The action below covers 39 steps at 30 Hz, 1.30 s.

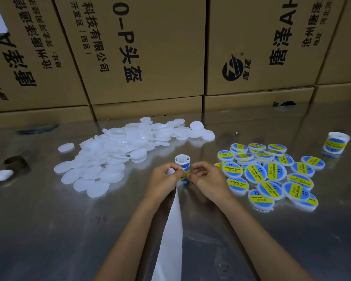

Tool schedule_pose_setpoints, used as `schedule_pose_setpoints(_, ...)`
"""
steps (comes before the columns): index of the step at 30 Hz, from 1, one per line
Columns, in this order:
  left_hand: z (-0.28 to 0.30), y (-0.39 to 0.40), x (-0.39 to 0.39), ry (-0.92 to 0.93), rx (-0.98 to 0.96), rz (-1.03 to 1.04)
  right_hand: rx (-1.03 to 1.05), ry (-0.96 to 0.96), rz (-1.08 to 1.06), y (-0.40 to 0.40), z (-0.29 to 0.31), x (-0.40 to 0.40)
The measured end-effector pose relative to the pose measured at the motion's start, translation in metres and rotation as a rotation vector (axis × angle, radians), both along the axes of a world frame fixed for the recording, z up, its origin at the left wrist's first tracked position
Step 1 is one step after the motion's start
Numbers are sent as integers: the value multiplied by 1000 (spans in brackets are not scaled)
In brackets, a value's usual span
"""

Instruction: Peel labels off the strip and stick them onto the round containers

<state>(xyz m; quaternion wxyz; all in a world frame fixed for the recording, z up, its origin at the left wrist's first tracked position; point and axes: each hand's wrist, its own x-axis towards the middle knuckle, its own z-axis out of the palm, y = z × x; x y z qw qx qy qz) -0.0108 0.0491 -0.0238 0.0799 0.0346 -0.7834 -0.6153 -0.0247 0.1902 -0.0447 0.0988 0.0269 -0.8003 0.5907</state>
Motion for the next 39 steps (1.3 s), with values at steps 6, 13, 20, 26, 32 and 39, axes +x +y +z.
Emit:
schedule_pose_setpoints(6,0,3,1,7,25,-21,-3,21,24,0,-1,3)
schedule_pose_setpoints(13,4,7,4,-16,61,-18,-8,21,45,0,-2,4)
schedule_pose_setpoints(20,5,7,7,-54,74,-13,-12,10,36,-1,0,7)
schedule_pose_setpoints(26,7,8,7,-55,110,-19,-28,3,-6,-2,1,8)
schedule_pose_setpoints(32,7,12,10,-38,160,26,-33,-4,-55,-2,2,12)
schedule_pose_setpoints(39,11,12,13,-60,119,20,-39,13,119,3,8,20)
